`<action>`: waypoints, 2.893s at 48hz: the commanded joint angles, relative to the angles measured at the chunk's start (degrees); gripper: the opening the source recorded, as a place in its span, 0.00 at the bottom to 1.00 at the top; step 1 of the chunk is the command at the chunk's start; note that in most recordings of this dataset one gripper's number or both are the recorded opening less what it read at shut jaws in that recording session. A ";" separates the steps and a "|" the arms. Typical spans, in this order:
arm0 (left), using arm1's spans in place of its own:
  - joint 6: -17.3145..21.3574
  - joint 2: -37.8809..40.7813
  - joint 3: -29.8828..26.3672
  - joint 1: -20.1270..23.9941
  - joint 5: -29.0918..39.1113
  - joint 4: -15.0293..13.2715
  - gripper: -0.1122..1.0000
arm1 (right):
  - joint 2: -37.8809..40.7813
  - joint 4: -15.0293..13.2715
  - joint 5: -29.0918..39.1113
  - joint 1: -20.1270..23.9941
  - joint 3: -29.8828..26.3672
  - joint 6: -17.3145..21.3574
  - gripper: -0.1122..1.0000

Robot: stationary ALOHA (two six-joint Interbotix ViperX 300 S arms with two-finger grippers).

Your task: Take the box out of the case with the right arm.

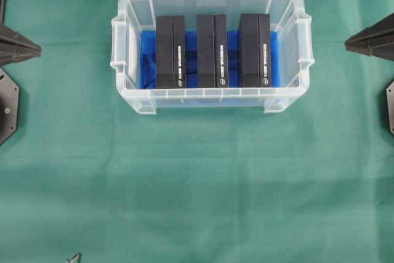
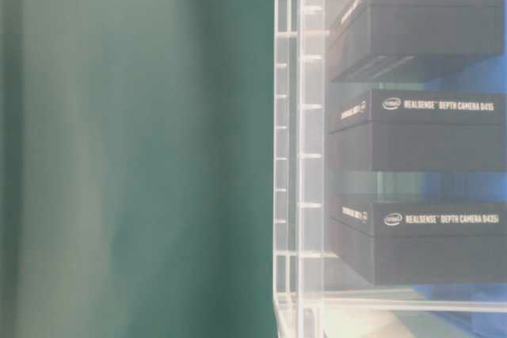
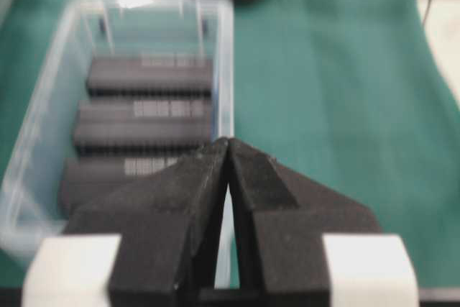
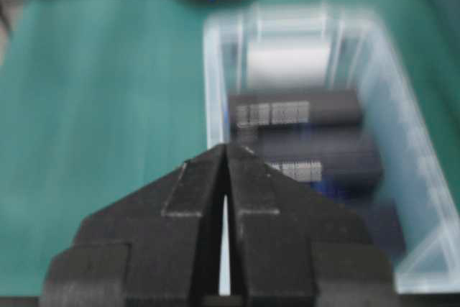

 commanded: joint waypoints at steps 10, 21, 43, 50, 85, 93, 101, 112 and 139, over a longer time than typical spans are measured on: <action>-2.02 6.06 -8.53 -2.20 29.36 0.09 0.10 | 5.54 -0.09 29.00 -0.18 -8.26 0.00 0.10; -4.04 9.76 -10.55 -3.16 43.68 0.00 0.10 | 9.76 -0.18 46.93 -0.18 -9.84 0.97 0.10; -4.31 9.32 -10.46 -3.52 43.59 0.00 0.10 | 10.20 -1.23 49.48 -0.18 -10.02 8.79 0.10; -4.39 9.32 -10.46 -3.52 43.59 0.09 0.10 | 10.20 -1.58 49.75 -0.18 -10.02 20.74 0.10; -4.48 9.76 -10.55 -3.52 43.59 0.09 0.10 | 11.51 -2.11 50.01 -1.49 -10.02 64.34 0.10; -4.57 9.84 -10.55 -3.52 43.59 0.09 0.10 | 12.30 -3.43 50.01 -7.73 -10.28 62.05 0.10; -4.57 9.93 -10.55 -3.52 43.59 0.09 0.10 | 12.92 -3.34 50.01 -15.21 -10.37 55.81 0.10; -4.57 9.93 -10.55 -3.52 43.77 0.09 0.10 | 14.68 -3.34 50.01 -21.27 -10.72 49.04 0.10; -4.57 9.93 -10.55 -3.52 43.77 0.09 0.10 | 15.56 -3.43 50.10 -22.06 -10.37 48.60 0.10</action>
